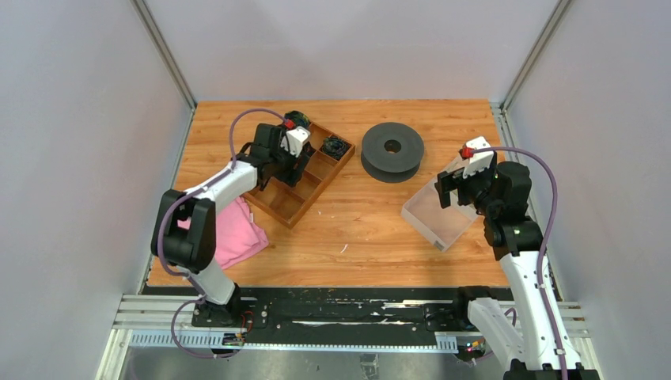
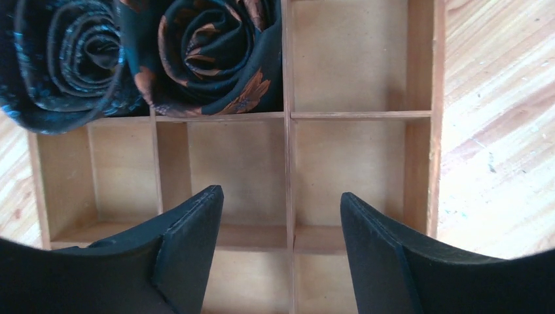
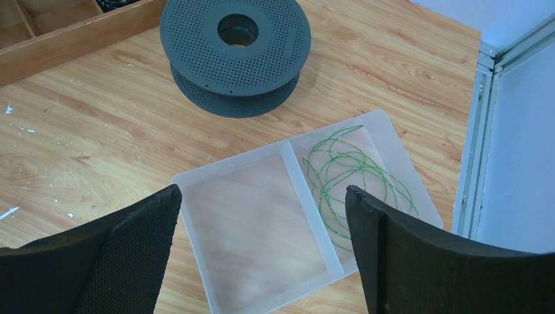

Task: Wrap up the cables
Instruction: Move the distractor to the center of the board.

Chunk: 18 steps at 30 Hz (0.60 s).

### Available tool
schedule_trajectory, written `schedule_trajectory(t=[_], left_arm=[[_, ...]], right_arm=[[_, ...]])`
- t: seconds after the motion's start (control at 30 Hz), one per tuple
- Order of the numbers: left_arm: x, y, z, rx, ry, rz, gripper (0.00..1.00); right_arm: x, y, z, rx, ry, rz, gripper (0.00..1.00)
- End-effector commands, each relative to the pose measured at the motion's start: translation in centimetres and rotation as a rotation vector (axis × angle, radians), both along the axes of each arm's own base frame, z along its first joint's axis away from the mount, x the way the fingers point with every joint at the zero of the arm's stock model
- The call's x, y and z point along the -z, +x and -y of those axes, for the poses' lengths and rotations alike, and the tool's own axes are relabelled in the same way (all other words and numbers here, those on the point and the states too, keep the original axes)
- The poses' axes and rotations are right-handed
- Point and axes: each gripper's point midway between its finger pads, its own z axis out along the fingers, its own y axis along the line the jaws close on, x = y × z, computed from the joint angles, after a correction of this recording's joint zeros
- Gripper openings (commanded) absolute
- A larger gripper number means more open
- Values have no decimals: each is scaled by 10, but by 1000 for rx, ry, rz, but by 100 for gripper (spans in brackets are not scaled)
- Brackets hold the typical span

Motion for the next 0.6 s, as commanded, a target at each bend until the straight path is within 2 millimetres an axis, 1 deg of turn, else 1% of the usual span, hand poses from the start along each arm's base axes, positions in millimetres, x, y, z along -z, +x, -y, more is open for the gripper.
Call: schedule_trajectory(t=[0.0, 0.1, 0.23, 0.3, 0.37, 0.47, 0.57], left_arm=[[14, 6, -3, -23, 58, -44, 68], [30, 2, -3, -34, 67, -90, 61], [47, 4, -5, -98, 62, -140, 44], [52, 6, -6, -129, 58, -154, 37], [52, 9, -9, -165, 60, -149, 29], [47, 15, -18, -229, 71, -116, 20], [41, 19, -27, -284, 75, -87, 16]], right_arm=[[0, -1, 0, -14, -5, 14, 94], [0, -2, 0, -18, -6, 13, 94], [1, -2, -1, -26, -4, 11, 94], [2, -2, -2, -29, -3, 8, 94], [2, -2, -2, -29, -4, 8, 94], [2, -3, -2, -32, -4, 10, 94], [2, -3, -2, -33, -4, 8, 94]])
